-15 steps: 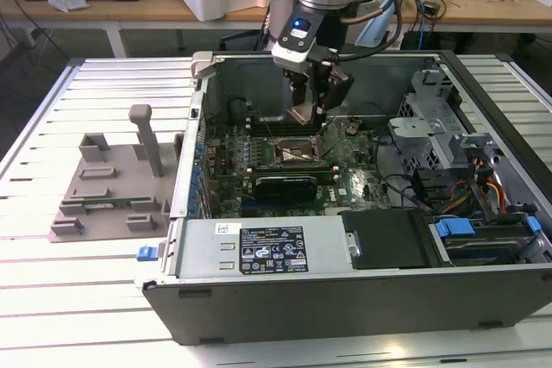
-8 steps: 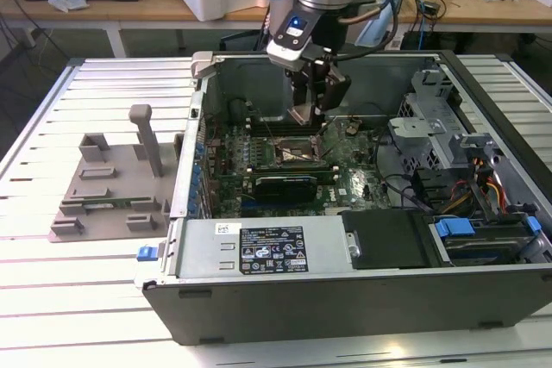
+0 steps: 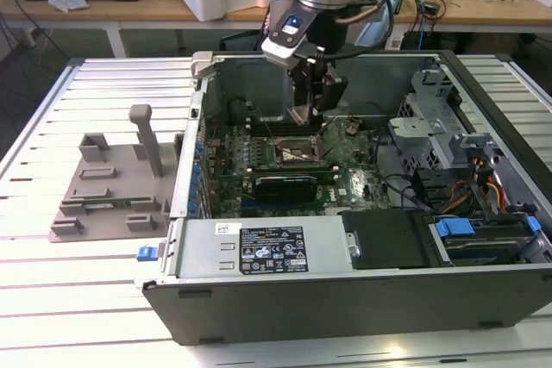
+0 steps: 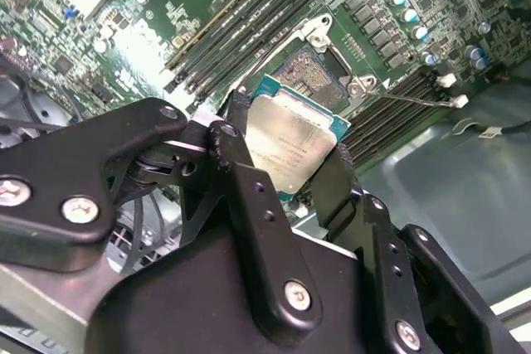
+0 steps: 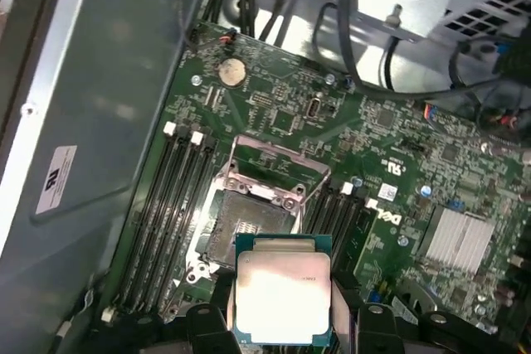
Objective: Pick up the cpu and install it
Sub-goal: 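Place the cpu into insertion slot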
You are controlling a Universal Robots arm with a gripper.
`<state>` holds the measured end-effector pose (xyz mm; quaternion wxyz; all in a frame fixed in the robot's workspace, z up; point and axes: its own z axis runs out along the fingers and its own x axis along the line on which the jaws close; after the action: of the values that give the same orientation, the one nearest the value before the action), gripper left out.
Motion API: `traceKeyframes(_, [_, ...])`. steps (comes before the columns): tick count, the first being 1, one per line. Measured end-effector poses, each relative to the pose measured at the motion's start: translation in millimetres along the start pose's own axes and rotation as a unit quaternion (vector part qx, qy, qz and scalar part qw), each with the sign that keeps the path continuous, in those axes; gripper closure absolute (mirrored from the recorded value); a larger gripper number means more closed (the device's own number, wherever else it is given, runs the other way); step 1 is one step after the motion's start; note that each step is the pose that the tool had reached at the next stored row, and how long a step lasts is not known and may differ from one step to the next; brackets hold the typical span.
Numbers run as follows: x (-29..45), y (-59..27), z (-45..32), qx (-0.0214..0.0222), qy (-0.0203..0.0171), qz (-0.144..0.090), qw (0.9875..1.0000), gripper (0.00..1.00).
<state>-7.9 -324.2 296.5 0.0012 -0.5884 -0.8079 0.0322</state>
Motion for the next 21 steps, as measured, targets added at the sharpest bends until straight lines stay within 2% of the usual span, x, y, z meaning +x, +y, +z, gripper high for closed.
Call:
traceKeyframes(3, [0.0, 0.0, 0.0, 0.0021, -0.0027, 0.024, 0.9997, 0.45])
traceKeyframes(6, [0.0, 0.0, 0.1, 0.0034, -0.002, 0.05, 0.9987, 0.45])
traceKeyframes(9, [0.0, 0.0, 0.4, 0.0047, -0.0001, 0.083, 0.9966, 0.45])
traceKeyframes(12, [0.0, 0.1, 0.7, 0.0058, 0.0017, 0.112, 0.9937, 0.45])
traceKeyframes(14, [0.0, 0.1, 0.8, 0.0057, 0.0053, 0.123, 0.9924, 0.45])
traceKeyframes(15, [0.0, 0.1, 0.9, 0.0053, 0.0094, 0.13, 0.9915, 0.45])
traceKeyframes(17, [0.1, 0.1, 1.2, 0.0046, 0.0145, 0.136, 0.9906, 0.45])
traceKeyframes(21, [1.7, 0.8, 6.7, 0.0048, 0.0147, 0.136, 0.9905, 0.45])
